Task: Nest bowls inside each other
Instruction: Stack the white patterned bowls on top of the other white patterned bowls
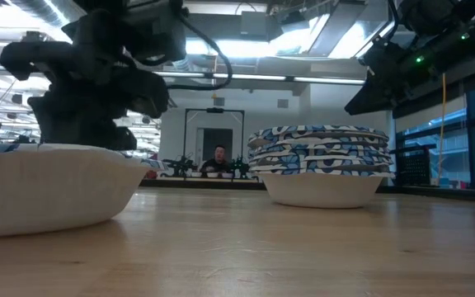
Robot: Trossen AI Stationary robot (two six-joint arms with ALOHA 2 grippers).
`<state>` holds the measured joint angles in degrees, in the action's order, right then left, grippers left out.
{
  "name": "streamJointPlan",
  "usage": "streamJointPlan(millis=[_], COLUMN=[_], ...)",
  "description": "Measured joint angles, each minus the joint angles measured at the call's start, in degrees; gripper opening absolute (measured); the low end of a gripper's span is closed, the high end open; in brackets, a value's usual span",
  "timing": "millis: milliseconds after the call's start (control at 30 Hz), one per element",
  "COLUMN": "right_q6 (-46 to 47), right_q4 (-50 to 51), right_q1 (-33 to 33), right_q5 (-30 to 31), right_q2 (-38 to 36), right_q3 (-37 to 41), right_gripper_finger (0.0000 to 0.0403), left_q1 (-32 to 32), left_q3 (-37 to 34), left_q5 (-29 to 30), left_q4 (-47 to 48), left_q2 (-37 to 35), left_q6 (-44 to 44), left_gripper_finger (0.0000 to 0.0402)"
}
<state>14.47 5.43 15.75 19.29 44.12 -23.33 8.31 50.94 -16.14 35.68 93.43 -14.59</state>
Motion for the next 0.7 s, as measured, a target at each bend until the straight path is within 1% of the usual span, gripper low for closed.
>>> streamJointPlan(millis=[100, 200, 267, 367, 467, 500, 567, 700], right_q6=[-0.1, -0.2, -0.2, -0.2, -0.2, -0.2, -0.1, -0.1], right_q4=[0.0, 0.0, 0.0, 0.0, 0.0, 0.0, 0.0, 0.0], right_q1=[0.0, 0.0, 0.0, 0.0, 0.0, 0.0, 0.0, 0.0], right_q5=[0.0, 0.0, 0.0, 0.0, 0.0, 0.0, 0.0, 0.0], right_q2=[0.0, 0.0, 0.0, 0.0, 0.0, 0.0, 0.0, 0.0], right_q3=[0.0, 0.0, 0.0, 0.0, 0.0, 0.0, 0.0, 0.0], right_gripper_finger=[0.0098, 0.0098, 0.0098, 0.0098, 0.0098, 0.0098, 0.0098, 0.0098], left_q1=[0.0, -0.7, -1.3, -2.5, -3.9, -4.3, -5.6, -9.5], left_q3=[0.0, 0.0, 0.0, 0.0, 0.0, 0.0, 0.0, 0.3], left_q5=[0.0, 0.0, -0.2, -2.5, -3.2, -3.2, -4.1, -9.5], left_q4=[-0.2, -0.4, -0.4, -0.4, -0.4, -0.4, -0.4, -0.1], left_q2=[0.5, 0.5, 0.5, 0.5, 0.5, 0.5, 0.5, 0.3], left_q6=[0.0, 0.0, 0.0, 0.1, 0.8, 1.2, 1.7, 4.1], left_gripper_finger=[0.0146, 0.0122, 0.0099, 0.0058, 0.0016, 0.0009, 0.0009, 0.0004])
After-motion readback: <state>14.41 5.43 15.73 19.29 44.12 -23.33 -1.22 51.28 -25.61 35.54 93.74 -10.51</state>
